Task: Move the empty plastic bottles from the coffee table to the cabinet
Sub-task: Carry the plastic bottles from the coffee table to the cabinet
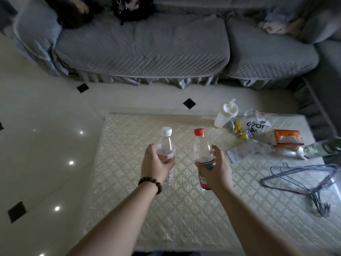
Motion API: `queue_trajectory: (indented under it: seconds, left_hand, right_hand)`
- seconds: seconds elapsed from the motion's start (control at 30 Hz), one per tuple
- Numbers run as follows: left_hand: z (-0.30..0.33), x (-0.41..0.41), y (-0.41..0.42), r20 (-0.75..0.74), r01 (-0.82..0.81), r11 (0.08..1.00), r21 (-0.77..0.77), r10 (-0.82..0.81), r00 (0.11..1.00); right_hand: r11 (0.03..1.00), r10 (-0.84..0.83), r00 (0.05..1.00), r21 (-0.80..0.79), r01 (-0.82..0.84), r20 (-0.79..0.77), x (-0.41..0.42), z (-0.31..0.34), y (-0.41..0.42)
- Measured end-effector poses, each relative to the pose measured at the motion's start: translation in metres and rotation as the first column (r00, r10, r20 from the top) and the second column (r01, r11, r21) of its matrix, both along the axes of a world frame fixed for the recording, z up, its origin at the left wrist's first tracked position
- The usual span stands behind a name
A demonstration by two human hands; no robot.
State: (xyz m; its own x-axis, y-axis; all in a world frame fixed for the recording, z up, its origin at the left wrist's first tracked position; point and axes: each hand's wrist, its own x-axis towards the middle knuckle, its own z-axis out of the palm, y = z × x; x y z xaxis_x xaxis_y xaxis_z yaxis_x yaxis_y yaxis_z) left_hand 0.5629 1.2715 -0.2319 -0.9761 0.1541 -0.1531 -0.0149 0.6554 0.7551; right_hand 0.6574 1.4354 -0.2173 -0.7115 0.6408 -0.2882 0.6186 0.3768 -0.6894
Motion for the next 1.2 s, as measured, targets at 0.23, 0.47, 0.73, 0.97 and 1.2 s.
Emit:
queue_trajectory:
  seconds: [0.23,0.47,0.73,0.97,1.2]
  left_hand:
    - [0.044,0.049,-0.006,-0.025,0.174,0.982,0.069,-0.172,0.985]
    - [0.051,0.104,0.015,-0.052,0.433,0.895,0.105,-0.43,0.901]
    - [0.05,0.209,0.055,-0.002,0.75,0.64,0.17,-0.76,0.649]
    - [0.053,0.321,0.076,-0.014,0.938,0.307,0.158,-0.95,0.313]
    - [0.062,0.442,0.078,0.007,0.98,0.046,0.193,-0.999,0.046]
  right_hand:
    - [0.964,-0.261,0.961,0.016,0.264,-0.087,0.075,0.045,-0.028]
    - [0.832,-0.542,0.83,0.056,0.552,-0.129,0.163,0.058,-0.045]
    - [0.519,-0.837,0.519,0.048,0.853,-0.171,0.298,0.061,-0.085]
    - [0.186,-0.964,0.199,0.085,0.979,-0.179,0.412,0.062,-0.136]
    - [-0.115,-0.965,-0.098,0.054,0.992,-0.242,0.511,0.063,-0.183]
